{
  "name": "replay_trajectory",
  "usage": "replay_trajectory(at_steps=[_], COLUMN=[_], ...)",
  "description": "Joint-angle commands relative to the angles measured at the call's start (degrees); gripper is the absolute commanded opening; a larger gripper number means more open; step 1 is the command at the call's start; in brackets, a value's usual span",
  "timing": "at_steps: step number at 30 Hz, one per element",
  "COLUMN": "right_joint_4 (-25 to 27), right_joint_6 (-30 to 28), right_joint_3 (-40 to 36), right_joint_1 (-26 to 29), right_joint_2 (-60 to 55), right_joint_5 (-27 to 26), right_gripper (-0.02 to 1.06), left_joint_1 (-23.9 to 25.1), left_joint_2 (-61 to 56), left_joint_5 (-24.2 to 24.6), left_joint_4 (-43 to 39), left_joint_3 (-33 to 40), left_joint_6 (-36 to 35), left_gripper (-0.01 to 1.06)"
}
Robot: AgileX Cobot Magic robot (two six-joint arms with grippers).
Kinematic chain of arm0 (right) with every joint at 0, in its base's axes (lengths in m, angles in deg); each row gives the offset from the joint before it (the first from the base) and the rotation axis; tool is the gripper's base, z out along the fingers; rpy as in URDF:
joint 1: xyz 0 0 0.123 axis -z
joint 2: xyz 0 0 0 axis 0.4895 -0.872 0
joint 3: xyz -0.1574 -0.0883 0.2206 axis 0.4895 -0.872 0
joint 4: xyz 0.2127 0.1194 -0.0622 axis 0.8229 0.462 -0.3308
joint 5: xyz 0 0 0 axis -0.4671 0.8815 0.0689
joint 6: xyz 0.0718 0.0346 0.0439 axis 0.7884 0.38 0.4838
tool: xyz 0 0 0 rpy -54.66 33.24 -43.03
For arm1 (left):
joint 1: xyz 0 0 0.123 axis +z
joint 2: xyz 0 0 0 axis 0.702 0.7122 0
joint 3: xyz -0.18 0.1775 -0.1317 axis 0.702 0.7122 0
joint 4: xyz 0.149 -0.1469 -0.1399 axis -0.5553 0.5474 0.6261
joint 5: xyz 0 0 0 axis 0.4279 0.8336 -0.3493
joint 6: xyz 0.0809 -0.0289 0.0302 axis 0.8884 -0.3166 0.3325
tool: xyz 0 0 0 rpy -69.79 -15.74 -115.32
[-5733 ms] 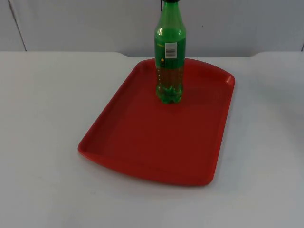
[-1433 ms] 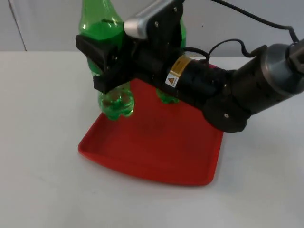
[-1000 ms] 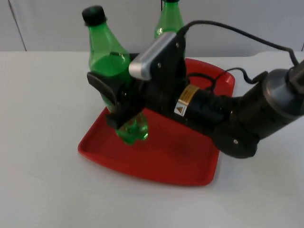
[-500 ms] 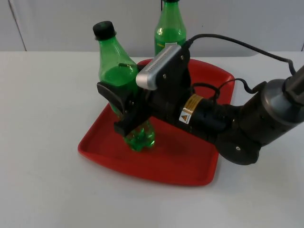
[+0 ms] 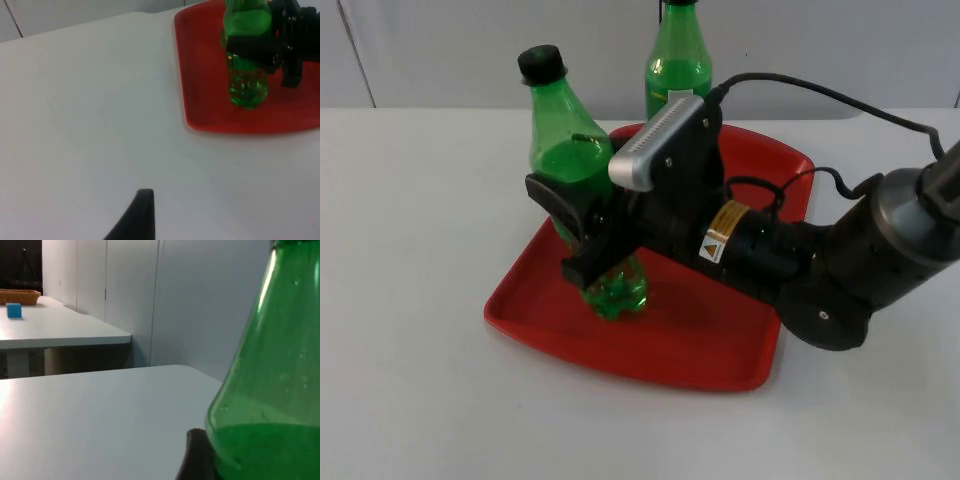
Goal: Place the bottle upright on the tray.
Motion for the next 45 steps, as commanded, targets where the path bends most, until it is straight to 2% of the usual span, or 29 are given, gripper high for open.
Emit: replay_trajectory(at_steps=[1,2,3,5,8,20,27,36,40,45], right_joint_4=[-0.22,-0.21,-0.21,-0.21,-0.39,0.44,6.02,5.68,6.49,5.75], right_joint_6=[-0.92,-0.92,-0.92,-0.92,-0.92,-0.92,-1.56,-0.87,0.0,2.19], right_joint_3=[-1.19,-1.71,-1.71,-2.37,-3.75,-8.94,-15.37,-18.96,-20.35,-23.26], right_joint_1=[0.15,0.15,0.15,0.15,0.15,0.15,0.15,0.15,0.15,0.15], right_joint_2=[-0.17,-0.17,-0.17,-0.17,0.07,1.74,6.77,10.53,12.71,16.7], right_joint_5=[0.13,0.13,0.13,0.13,0.13,0.13,0.13,0.4,7.52,13.83], right_gripper=[0.64,0.73,0.73,0.86,0.92,0.92,0.92,0.92,0.92,0.92], left_joint_1=[0.07,0.07,0.07,0.07,0.07,0.07,0.07,0.07,0.07,0.07], left_joint_2=[-0.27,-0.27,-0.27,-0.27,-0.27,-0.27,-0.27,-0.27,-0.27,-0.27], left_joint_5=[-0.06,-0.06,-0.06,-0.06,-0.06,-0.06,-0.06,-0.06,-0.06,-0.06], left_joint_4=[0.04,0.04,0.04,0.04,0.04,0.04,0.04,0.04,0.04,0.04], left_joint_3=[0.17,0.17,0.17,0.17,0.17,0.17,0.17,0.17,0.17,0.17], left_joint_6=[-0.28,-0.28,-0.28,-0.28,-0.28,-0.28,-0.28,-0.28,-0.28,-0.28], left_gripper=[1.05,1.05,1.05,1.05,1.05,1.05,1.05,1.05,1.05,1.05])
